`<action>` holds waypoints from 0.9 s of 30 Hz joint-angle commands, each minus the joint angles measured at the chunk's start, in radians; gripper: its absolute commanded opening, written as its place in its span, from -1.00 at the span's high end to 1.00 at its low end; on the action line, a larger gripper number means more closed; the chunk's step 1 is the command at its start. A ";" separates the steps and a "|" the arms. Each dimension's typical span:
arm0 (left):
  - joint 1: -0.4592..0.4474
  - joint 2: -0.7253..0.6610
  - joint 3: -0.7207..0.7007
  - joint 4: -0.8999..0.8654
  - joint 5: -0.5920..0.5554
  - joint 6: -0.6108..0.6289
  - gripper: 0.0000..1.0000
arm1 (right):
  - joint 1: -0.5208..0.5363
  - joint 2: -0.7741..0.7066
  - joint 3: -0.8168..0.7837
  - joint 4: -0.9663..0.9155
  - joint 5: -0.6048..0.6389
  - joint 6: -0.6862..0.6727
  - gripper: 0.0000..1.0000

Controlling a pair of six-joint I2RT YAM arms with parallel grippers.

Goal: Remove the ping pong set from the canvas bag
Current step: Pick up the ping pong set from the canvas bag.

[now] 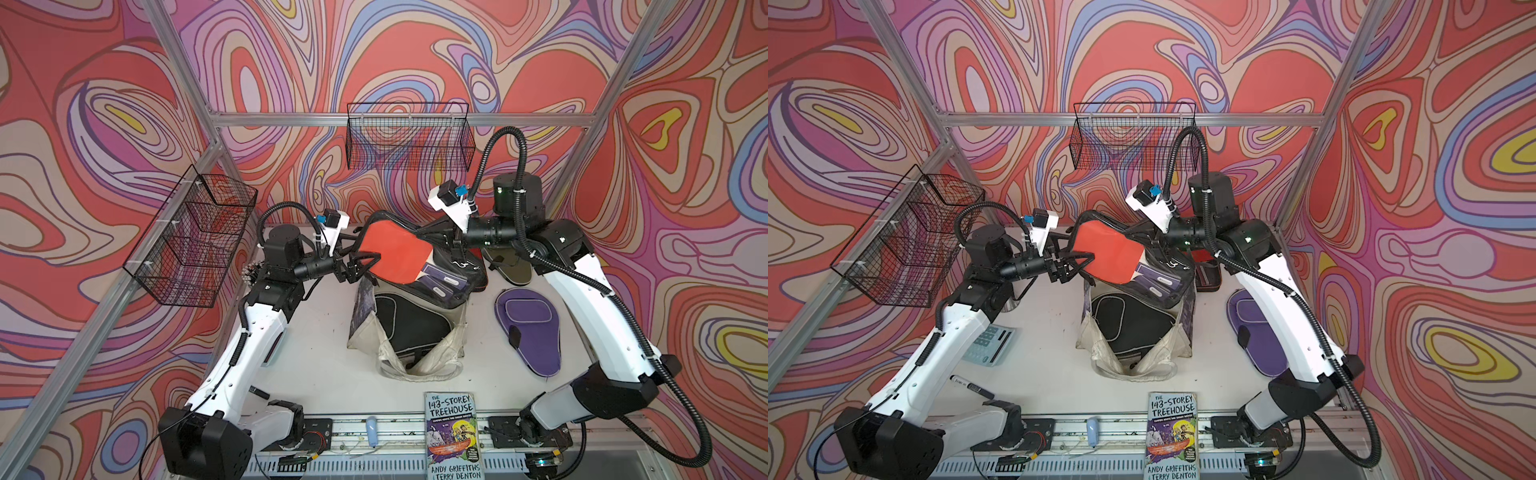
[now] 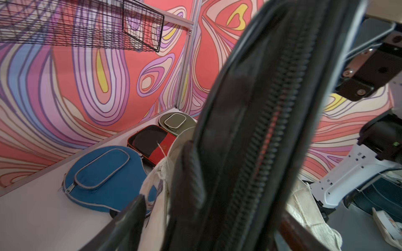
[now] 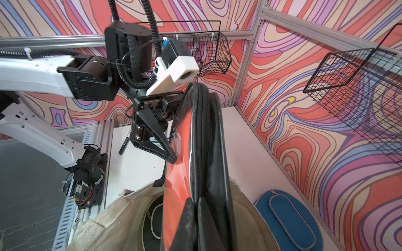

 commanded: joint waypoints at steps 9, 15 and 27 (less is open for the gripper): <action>0.005 0.007 0.026 0.071 0.147 -0.031 1.00 | -0.074 0.081 0.018 -0.057 -0.041 -0.100 -0.67; 0.004 0.023 0.088 -0.056 0.234 0.054 1.00 | -0.108 0.076 -0.005 -0.109 -0.046 -0.149 -0.96; 0.002 0.067 0.144 -0.146 0.302 0.090 1.00 | -0.160 0.213 0.081 -0.288 -0.316 -0.251 -0.73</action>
